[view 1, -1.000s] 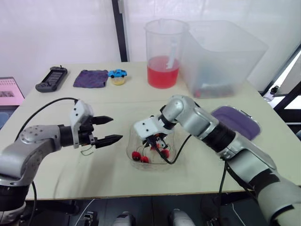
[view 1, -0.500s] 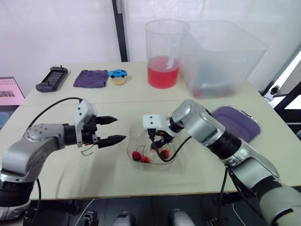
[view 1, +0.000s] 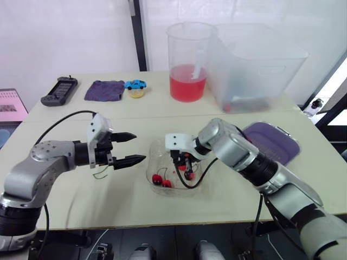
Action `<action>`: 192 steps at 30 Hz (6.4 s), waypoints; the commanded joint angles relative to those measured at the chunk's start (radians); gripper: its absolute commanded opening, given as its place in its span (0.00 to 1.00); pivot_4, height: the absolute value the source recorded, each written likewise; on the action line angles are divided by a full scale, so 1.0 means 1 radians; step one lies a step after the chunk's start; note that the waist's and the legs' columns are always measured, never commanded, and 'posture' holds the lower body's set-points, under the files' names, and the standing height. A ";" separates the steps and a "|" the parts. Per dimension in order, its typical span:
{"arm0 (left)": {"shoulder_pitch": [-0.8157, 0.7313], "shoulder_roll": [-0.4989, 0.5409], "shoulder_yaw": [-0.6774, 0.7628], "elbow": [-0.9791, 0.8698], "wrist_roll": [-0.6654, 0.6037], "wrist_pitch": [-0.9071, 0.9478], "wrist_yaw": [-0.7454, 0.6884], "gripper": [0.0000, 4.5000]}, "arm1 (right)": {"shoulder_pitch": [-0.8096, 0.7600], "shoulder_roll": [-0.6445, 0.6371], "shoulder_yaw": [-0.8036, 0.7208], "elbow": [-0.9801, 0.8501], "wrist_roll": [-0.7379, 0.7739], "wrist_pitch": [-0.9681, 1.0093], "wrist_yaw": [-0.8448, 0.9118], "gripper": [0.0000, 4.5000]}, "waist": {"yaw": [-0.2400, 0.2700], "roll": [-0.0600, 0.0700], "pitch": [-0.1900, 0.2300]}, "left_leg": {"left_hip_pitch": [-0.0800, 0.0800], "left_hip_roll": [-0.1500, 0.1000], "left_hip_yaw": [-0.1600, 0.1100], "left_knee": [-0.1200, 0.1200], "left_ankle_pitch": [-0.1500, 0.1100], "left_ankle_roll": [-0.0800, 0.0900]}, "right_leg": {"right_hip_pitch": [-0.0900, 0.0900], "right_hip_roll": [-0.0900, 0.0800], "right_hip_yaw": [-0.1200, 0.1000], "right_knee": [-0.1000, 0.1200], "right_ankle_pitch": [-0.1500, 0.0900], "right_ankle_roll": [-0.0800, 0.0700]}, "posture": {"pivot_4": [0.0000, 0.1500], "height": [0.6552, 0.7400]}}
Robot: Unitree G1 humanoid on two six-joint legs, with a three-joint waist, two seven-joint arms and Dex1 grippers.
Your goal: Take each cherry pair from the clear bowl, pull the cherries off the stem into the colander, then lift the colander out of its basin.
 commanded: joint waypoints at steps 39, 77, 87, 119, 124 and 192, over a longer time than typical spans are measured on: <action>-0.020 0.027 -0.013 0.007 0.045 -0.035 -0.020 1.00 | -0.008 -0.010 0.043 -0.012 0.044 0.079 -0.061 0.42 | -0.001 0.000 0.000 | 0.000 0.000 0.000 0.000 0.000 0.000 | 0.000 0.000 0.000 0.000 0.000 0.000 | 1.00 0.93; -0.011 0.027 -0.007 -0.003 0.042 -0.051 -0.015 1.00 | -0.130 0.031 0.030 -0.113 0.157 0.554 -0.173 0.42 | -0.002 0.000 0.000 | 0.000 0.000 0.000 0.000 0.000 0.000 | -0.001 0.000 0.000 0.000 0.000 0.000 | 1.00 0.93; -0.015 0.027 -0.008 -0.001 0.044 -0.051 -0.009 1.00 | -0.128 0.023 0.067 -0.083 0.232 0.535 -0.261 0.16 | -0.002 0.000 0.000 | 0.000 0.000 0.000 0.000 0.000 0.000 | -0.001 0.000 0.000 0.000 0.000 0.000 | 1.00 0.93; -0.077 0.003 -0.032 0.033 0.036 -0.052 -0.023 1.00 | -0.094 -0.161 -0.085 -0.210 0.133 -0.136 0.067 0.99 | 0.004 0.000 0.000 | -0.001 0.000 0.000 0.001 0.000 0.000 | -0.001 0.000 0.000 0.000 0.000 0.000 | 1.00 0.93; -0.114 -0.020 -0.051 0.064 0.032 -0.059 -0.050 1.00 | -0.100 -0.185 -0.079 -0.284 0.119 0.367 -0.050 0.99 | 0.002 0.000 0.000 | -0.001 0.000 0.000 0.001 0.000 0.000 | -0.001 0.000 0.000 0.000 0.000 0.000 | 1.00 0.93; -0.433 -0.303 0.164 0.322 -0.314 0.135 0.189 1.00 | 0.110 -0.190 -0.246 -0.385 -0.274 -0.644 -0.707 0.26 | 0.003 -0.002 -0.001 | -0.004 0.000 0.000 0.002 0.004 -0.007 | -0.004 0.000 0.000 0.001 0.000 0.000 | 1.00 0.93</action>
